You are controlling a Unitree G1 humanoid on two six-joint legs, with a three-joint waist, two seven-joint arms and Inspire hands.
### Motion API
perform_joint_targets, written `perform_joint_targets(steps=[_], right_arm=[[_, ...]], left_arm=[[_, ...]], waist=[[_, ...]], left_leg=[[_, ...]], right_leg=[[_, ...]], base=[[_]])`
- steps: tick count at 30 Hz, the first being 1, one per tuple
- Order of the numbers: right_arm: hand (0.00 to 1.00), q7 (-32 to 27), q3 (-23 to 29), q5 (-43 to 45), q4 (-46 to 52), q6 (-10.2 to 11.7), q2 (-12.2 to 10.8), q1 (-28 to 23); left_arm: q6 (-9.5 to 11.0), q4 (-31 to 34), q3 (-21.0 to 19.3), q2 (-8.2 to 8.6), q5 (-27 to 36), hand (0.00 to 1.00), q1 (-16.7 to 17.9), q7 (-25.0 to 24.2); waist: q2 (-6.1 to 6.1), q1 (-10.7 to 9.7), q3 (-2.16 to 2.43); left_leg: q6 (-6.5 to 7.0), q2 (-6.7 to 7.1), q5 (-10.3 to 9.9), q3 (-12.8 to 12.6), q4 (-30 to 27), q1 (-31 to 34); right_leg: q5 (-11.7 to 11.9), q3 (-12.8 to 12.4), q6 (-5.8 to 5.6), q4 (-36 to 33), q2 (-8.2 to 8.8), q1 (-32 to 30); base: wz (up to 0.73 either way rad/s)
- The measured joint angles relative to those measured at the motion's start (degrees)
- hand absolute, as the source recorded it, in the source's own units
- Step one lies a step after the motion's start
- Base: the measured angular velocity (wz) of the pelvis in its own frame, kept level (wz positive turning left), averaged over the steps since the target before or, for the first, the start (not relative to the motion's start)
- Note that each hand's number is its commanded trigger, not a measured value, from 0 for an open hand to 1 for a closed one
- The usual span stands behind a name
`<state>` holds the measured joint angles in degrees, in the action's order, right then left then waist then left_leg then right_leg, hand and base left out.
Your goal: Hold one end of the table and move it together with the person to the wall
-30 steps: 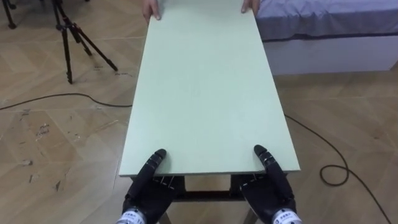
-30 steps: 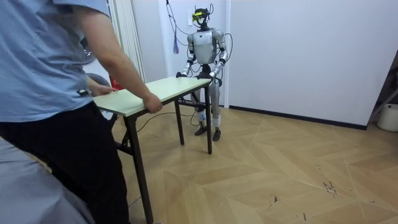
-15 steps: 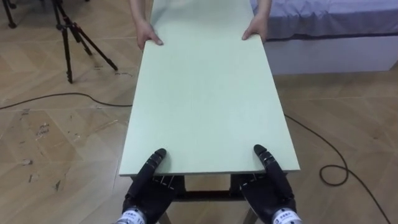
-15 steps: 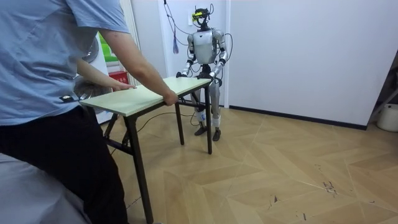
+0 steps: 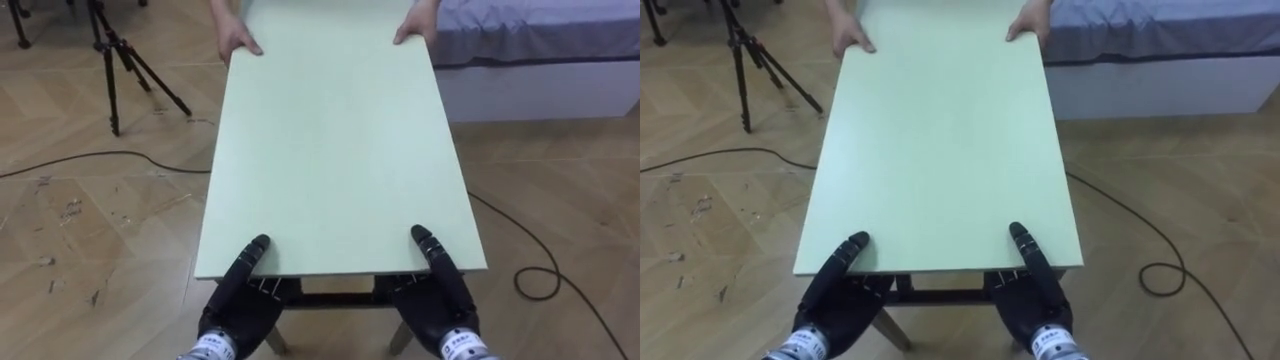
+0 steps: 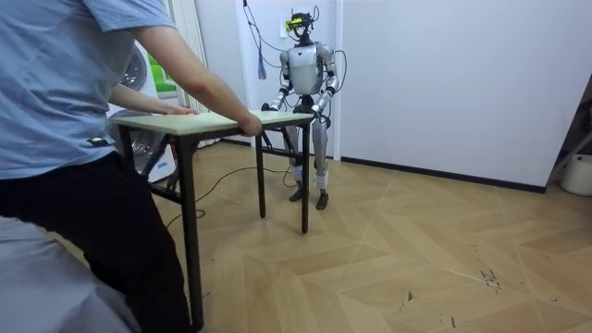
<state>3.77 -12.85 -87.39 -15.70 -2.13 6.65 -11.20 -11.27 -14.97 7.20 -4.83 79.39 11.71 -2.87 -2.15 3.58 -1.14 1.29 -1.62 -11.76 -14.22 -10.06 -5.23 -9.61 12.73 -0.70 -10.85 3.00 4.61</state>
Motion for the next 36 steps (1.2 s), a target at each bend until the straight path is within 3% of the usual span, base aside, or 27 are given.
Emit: perform_joint_targets(steps=[5, 13, 17, 28, 32, 36], right_arm=[[1.00, 0.05, 0.02, -1.19, 2.52, 0.35, -0.48, -0.64], [1.00, 0.16, -1.18, -2.32, 9.81, 2.27, -0.39, -5.34], [1.00, 0.16, -1.84, -2.29, 10.76, 3.32, -0.24, -5.81], [1.00, 2.11, -4.54, -1.74, 10.80, 6.54, 0.94, -7.14], [1.00, 2.37, -6.32, -1.86, 10.80, 8.65, 0.67, -7.20], [1.00, 3.35, -7.80, -2.20, 10.82, 10.36, 0.91, -7.21]], left_arm=[[0.90, 3.43, -0.27, 0.23, -2.63, 1.00, 0.12, -0.04], [1.82, 11.67, 0.15, 0.80, -3.72, 1.00, 5.13, -0.04], [3.02, 12.32, 0.93, 0.90, -3.63, 1.00, 5.89, -0.04], [4.30, 13.55, 2.55, 0.87, -2.61, 1.00, 9.27, -0.64], [5.57, 14.42, 2.83, 0.93, -2.56, 1.00, 10.42, -0.62], [8.91, 14.62, 4.65, 0.76, -2.52, 1.00, 10.73, -0.61]], waist=[[-0.22, -0.17, 0.29], [-0.10, -0.15, 0.43], [0.40, -0.17, 0.69], [1.47, 0.56, 0.63], [1.72, 0.77, 0.60], [2.12, 0.91, 0.55]], left_leg=[[0.00, -0.14, 0.00, -0.19, -0.66, 1.04], [0.00, -0.21, 0.00, -0.55, -0.62, 2.13], [-0.01, -0.25, 0.00, -0.68, -0.61, 2.58], [-0.05, -0.59, 0.02, -1.01, -0.73, 3.57], [-0.19, -0.82, 0.08, -1.00, -0.81, 4.34], [-0.33, -1.30, -0.05, -0.94, -3.23, 6.73]], right_leg=[[0.13, -0.12, 0.14, -0.01, -0.03, -0.90], [0.15, -0.12, 0.17, 0.03, -0.05, -2.21], [0.15, -0.18, 0.17, 0.02, -0.09, -2.73], [0.30, -0.51, 0.41, -0.02, -0.20, -3.74], [0.45, -0.54, 0.64, -0.05, -0.57, -4.34], [0.49, -0.25, 0.72, -0.99, -0.56, -5.89]], base=[[-0.03], [-0.01], [-0.01], [-0.01], [0.00], [0.02]])
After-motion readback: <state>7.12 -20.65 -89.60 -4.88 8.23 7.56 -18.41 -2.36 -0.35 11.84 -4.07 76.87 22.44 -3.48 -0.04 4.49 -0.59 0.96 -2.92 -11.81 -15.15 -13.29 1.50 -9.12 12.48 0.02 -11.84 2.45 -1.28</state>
